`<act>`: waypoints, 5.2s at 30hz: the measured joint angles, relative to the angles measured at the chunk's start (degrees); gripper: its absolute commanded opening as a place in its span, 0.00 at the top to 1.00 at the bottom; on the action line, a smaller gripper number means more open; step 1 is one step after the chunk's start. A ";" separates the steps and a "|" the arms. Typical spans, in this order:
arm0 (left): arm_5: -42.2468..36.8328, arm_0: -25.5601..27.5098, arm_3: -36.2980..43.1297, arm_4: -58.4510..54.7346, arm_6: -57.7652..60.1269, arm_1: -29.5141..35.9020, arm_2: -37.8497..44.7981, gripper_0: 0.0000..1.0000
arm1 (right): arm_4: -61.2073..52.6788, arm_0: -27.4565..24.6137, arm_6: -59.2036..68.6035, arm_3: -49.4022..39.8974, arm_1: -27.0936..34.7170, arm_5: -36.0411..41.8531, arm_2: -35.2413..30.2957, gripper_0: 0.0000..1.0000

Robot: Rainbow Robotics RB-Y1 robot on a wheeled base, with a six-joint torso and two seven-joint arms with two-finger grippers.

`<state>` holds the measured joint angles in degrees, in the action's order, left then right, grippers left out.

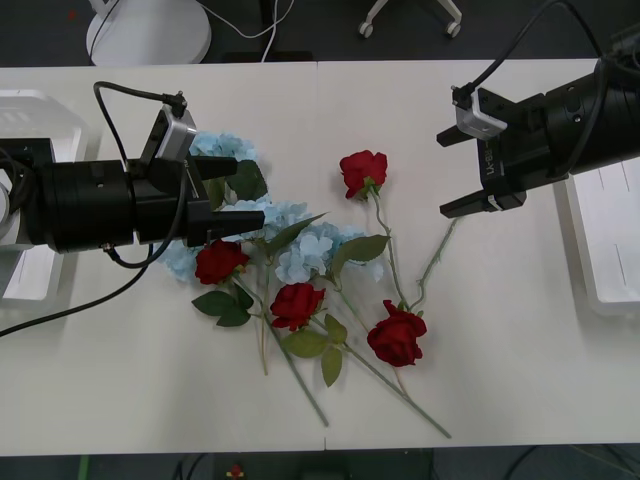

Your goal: Put the red flowers into the right box and the blue flowers into the left box

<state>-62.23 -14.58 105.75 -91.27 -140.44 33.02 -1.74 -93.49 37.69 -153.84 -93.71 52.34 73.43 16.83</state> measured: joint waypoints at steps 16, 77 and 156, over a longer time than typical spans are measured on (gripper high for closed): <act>0.01 -1.04 -0.07 0.07 9.14 3.29 0.96 0.00 | 0.51 0.24 17.75 1.53 1.94 0.81 1.55 0.00; -3.21 -31.96 -46.47 53.28 94.64 -6.00 -13.29 0.00 | 50.82 0.26 235.05 -3.86 -10.16 6.29 17.40 0.00; 7.32 -32.46 -33.82 46.08 74.15 -6.81 0.33 0.13 | 76.65 -10.85 235.05 5.56 -29.09 5.87 11.61 0.85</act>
<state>-54.91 -47.03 71.93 -45.19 -66.29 26.21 -1.41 -16.84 26.84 81.21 -88.16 23.25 79.30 28.44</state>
